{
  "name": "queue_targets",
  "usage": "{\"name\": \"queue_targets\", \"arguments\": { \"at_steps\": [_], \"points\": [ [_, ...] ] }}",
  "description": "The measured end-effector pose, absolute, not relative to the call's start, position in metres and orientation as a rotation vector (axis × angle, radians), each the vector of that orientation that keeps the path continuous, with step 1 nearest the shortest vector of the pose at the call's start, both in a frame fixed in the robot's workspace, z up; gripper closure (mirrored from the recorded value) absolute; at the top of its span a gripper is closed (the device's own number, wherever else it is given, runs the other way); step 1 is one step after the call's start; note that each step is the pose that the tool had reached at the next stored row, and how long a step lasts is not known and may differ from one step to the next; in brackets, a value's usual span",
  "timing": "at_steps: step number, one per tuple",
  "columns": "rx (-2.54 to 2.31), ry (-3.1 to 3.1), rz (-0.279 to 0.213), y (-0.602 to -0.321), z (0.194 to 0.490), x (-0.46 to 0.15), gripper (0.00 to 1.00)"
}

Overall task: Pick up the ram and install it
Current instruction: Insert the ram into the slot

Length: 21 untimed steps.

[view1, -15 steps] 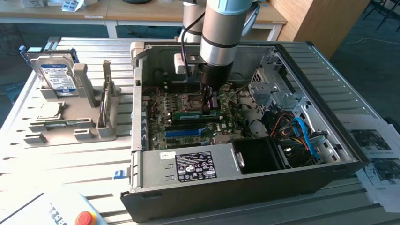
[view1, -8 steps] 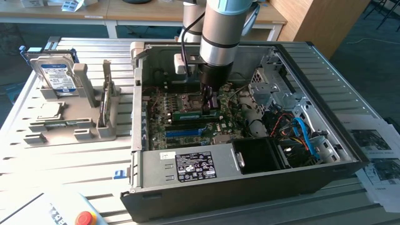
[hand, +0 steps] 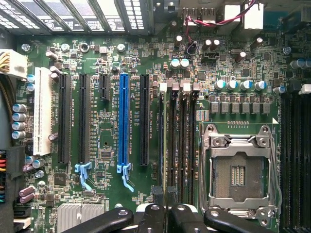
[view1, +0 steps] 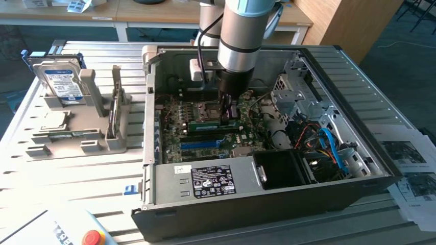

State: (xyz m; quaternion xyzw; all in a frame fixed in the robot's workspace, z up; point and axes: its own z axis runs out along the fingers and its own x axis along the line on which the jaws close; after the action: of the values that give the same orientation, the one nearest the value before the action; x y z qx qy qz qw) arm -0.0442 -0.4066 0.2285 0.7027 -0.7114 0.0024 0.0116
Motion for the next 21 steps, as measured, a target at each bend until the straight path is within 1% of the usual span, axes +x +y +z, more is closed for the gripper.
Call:
{"name": "queue_targets", "arguments": {
  "at_steps": [21],
  "points": [
    [2.191, -2.218, 0.008, -0.4066, 0.2244, -0.0442, 0.88]
  ]
}}
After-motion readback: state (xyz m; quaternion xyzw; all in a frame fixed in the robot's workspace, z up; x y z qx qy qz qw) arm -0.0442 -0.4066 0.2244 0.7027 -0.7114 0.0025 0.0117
